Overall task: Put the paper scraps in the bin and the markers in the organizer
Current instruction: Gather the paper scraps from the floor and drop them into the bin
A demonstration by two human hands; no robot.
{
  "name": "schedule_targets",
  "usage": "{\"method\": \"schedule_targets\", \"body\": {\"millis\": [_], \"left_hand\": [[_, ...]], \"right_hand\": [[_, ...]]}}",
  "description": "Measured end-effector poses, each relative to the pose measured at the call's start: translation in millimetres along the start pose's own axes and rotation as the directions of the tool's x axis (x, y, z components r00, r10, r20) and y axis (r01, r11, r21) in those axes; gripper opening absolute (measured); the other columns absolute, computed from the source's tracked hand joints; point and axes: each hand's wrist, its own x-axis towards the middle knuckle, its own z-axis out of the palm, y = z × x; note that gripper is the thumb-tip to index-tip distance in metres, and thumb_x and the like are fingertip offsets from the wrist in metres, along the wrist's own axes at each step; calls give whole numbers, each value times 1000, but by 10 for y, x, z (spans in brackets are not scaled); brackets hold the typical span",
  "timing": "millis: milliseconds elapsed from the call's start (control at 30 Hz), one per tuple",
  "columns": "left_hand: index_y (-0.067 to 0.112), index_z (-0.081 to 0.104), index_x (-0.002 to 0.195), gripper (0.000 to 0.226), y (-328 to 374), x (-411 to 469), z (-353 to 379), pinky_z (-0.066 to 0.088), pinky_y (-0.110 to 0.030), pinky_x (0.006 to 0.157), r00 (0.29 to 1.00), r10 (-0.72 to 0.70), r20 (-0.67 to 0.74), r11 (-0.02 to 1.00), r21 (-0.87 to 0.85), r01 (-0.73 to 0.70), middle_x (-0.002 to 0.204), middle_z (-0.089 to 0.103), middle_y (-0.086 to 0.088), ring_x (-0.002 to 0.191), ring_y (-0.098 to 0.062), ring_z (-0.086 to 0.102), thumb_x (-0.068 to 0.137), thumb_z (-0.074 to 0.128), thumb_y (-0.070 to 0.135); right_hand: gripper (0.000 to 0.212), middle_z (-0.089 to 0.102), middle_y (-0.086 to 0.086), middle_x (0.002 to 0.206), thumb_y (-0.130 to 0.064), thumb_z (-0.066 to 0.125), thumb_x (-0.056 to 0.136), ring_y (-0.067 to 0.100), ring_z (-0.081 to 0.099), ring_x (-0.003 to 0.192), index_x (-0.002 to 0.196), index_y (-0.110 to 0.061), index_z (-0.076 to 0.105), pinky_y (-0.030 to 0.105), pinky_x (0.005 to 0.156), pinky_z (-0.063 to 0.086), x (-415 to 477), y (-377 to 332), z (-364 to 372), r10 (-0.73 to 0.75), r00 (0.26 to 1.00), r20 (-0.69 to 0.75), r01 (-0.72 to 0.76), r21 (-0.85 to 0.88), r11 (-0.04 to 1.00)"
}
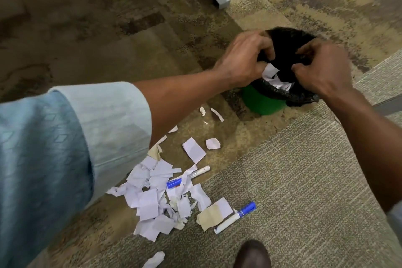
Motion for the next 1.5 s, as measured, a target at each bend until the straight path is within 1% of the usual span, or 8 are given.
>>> {"method": "schedule_targets", "body": {"millis": [100,200,333,533,700,1167,1367,1500], "left_hand": [[16,72,97,12,-238,-272,40,50,-38,103,984,-174,-28,981,-90,171,115,58,3,119,-20,57,91,66,7],[16,69,103,11,-645,-702,159,48,-42,100,956,-292,30,956,37,291,124,56,-3,122,-23,53,95,63,11],[14,63,128,38,-1228,-1474,312,45,-45,108,923,-285,259,939,268,215,142,53,-9,133,-30,49,91,68,20],[13,27,158,112,-1624,-2136,510,36,-46,119,773,-344,533,868,495,45,169,25,-10,154,-32,28,69,91,37],[14,21,162,117,-1555,-2242,510,36,-48,118,765,-352,540,844,536,10,173,10,-9,159,-31,16,70,92,26],[14,30,159,99,-1273,-2177,414,39,-49,117,753,-405,519,819,571,47,172,14,-12,157,-34,21,79,86,25],[13,34,155,99,-1263,-2197,416,46,-45,111,771,-385,508,818,574,30,170,19,-15,154,-34,26,74,89,22],[13,31,157,99,-1261,-2200,421,43,-44,114,765,-390,512,815,579,28,170,16,-14,155,-33,24,76,88,22]], "right_hand": [[29,74,14,110,-20,65,87,33,71,97,114,-11,74,47,87,60,-185,-174,-59,-96,988,-123,100,27,995],[16,71,9,98,-16,62,91,24,68,84,100,-11,74,40,75,60,-497,-425,50,-240,951,-196,263,95,960],[8,68,2,96,-19,70,91,17,64,82,99,-17,73,37,71,60,-985,-708,624,-353,933,71,343,116,932],[58,60,11,122,-59,77,81,30,63,110,126,-24,64,39,86,54,-1530,-783,1645,-192,846,497,229,-14,973],[82,51,13,125,-79,73,68,30,51,117,125,-20,61,39,79,56,-1806,-794,2028,-210,860,465,315,-161,935],[43,61,9,119,-24,80,82,28,57,115,121,-18,63,33,92,49,-1946,-985,2112,-149,881,449,100,132,986],[37,76,6,103,-28,88,79,26,70,97,107,-15,67,33,80,54,-1884,-945,2123,-64,870,489,-39,198,979],[12,77,7,94,-13,71,81,29,73,91,93,-15,74,34,77,57,-1830,-934,1976,-77,845,529,-33,195,980]]}}
